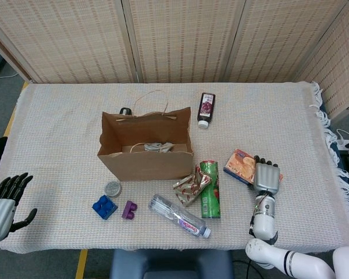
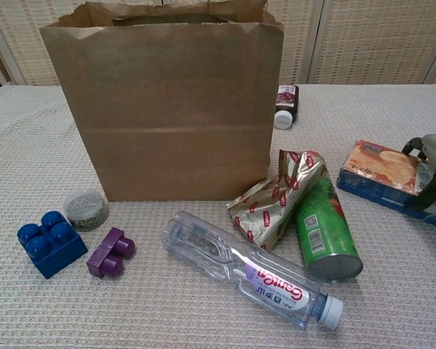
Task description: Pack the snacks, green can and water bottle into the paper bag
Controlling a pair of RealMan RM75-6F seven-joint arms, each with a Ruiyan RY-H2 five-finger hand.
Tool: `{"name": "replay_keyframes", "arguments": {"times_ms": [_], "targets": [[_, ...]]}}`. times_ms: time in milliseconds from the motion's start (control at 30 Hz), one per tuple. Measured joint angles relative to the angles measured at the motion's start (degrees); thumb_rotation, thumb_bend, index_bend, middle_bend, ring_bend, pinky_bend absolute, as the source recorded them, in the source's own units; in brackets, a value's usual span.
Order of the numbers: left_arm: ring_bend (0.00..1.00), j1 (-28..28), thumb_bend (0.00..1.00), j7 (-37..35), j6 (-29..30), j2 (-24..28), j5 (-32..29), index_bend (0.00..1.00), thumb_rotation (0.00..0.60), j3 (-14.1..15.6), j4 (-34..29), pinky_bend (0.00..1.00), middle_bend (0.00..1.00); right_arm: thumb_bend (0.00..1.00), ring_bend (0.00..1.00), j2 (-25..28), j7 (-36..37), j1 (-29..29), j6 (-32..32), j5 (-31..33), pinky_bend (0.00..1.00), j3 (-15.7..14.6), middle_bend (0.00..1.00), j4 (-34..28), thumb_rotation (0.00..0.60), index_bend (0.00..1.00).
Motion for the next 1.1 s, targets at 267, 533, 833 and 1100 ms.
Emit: {"name": "replay_keyframes", "arguments": {"times_ms": [267,533,833,1100], "targets": [[0.00,0.0,0.34,0.4,0.0,-0.1,-0.1,0.05,0.600,0.0,-0.1,0.00,0.00,0.27,0.57,6.9,4.4,-1.6,1.7,-3.4,0.76,2.2,0.56,-9.8,0.600,0.56],[0.00,0.0,0.34,0.9,0.0,-0.1,-0.3,0.05,0.600,-0.1,-0.3,0.00,0.00,0.27,0.57,17.6,6.6,-1.5,6.4,-6.6,0.76,10.9,0.57,-24.1,0.600,0.57],[0.00,0.0,0.34,1.2,-0.1,-0.1,-0.5,0.05,0.600,-0.2,-0.5,0.00,0.00,0.27,0.57,22.4,4.4,4.1,12.0,-10.6,0.76,20.0,0.58,-36.7,0.600,0.58],[0.00,0.0,0.35,0.9,-0.1,-0.1,-0.5,0.05,0.600,-0.2,-0.5,0.00,0.00,0.27,0.57,19.4,-3.7,14.8,15.2,-14.7,0.76,22.0,0.59,-38.8,0.600,0.58]]}}
